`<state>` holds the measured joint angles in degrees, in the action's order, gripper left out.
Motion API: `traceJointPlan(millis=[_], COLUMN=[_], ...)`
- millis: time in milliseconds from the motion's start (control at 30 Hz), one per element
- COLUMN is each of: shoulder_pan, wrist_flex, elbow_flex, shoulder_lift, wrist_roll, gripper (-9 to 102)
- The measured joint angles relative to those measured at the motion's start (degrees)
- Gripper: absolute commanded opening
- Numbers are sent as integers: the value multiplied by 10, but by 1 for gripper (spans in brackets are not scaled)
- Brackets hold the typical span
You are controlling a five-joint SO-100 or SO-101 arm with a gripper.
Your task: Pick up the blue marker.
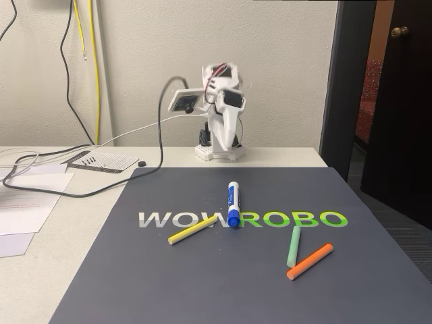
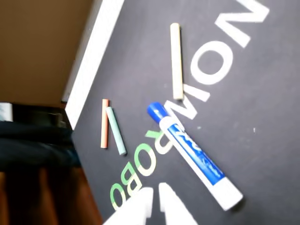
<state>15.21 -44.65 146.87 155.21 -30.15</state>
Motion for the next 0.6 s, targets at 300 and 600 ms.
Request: traceJointPlan(millis=[300,600], shoulder_pan=[-15,-12], wrist_flex=[-6,77], elbow_flex=[-201,-213], shoulder_lift=[-251,-386], wrist_roll=[-250,-421], gripper=[0,0])
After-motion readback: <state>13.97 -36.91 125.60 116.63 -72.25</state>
